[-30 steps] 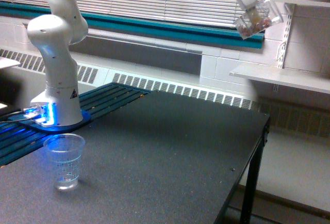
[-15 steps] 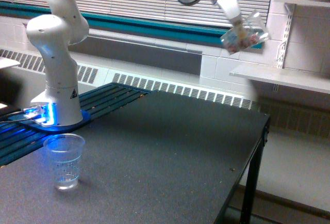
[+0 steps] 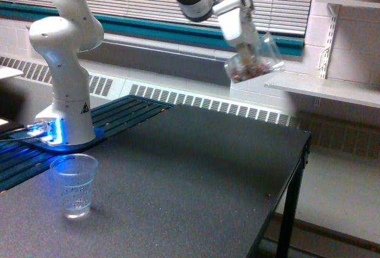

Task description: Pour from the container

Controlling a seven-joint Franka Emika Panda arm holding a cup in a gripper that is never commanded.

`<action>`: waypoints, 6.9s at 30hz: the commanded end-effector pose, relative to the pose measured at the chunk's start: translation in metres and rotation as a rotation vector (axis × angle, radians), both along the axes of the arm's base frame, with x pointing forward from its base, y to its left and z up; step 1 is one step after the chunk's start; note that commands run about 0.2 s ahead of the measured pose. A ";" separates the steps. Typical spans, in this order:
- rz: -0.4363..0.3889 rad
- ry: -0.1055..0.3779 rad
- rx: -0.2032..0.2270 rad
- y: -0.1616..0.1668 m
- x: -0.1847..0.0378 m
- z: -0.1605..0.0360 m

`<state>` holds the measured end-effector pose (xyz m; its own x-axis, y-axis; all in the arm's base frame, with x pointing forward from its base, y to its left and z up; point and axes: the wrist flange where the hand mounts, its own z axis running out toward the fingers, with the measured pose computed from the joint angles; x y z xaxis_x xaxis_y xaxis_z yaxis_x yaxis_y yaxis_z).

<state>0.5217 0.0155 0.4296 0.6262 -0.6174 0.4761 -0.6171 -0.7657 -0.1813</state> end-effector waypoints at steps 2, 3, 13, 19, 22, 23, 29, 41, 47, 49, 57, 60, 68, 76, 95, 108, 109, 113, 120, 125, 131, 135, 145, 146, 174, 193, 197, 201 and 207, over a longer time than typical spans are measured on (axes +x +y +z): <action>-0.123 0.013 0.018 -0.025 -0.024 -0.019; -0.133 0.017 0.015 -0.028 -0.028 -0.023; -0.241 0.091 0.021 -0.063 -0.063 -0.059; -0.326 0.132 0.033 -0.084 -0.081 -0.077; -0.369 0.152 0.053 -0.096 -0.089 -0.085; -0.381 0.157 0.058 -0.100 -0.091 -0.087; -0.464 0.190 0.075 -0.118 -0.110 -0.105; -0.598 0.257 0.067 -0.145 -0.142 -0.127; -0.665 0.282 0.046 -0.157 -0.154 -0.130; -0.683 0.287 0.035 -0.159 -0.158 -0.131; -0.757 0.324 0.024 -0.169 -0.176 -0.137; -0.781 0.337 0.019 -0.171 -0.182 -0.141; -0.850 0.362 0.034 -0.179 -0.194 -0.143; -0.911 0.360 0.028 -0.186 -0.205 -0.143; -1.019 0.368 0.022 -0.202 -0.234 -0.139; -1.069 0.429 0.022 -0.215 -0.242 -0.149; -1.073 0.433 0.023 -0.217 -0.242 -0.150; -1.078 0.456 0.015 -0.221 -0.240 -0.153; -1.085 0.491 0.002 -0.230 -0.236 -0.157; -1.085 0.506 -0.003 -0.237 -0.233 -0.156; -1.067 0.538 -0.022 -0.241 -0.229 -0.152; -1.063 0.547 -0.031 -0.242 -0.228 -0.149; -1.047 0.571 -0.034 -0.238 -0.225 -0.150; -1.043 0.576 -0.032 -0.237 -0.225 -0.150; -0.999 0.680 -0.078 -0.233 -0.210 -0.151; -1.010 0.721 -0.095 -0.233 -0.210 -0.154; -1.013 0.722 -0.095 -0.233 -0.210 -0.155; -1.012 0.727 -0.093 -0.232 -0.211 -0.155; -1.011 0.729 -0.090 -0.233 -0.211 -0.154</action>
<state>0.3092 -0.2187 0.2739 0.0149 -0.9567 0.2906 -0.8728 0.1294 0.4707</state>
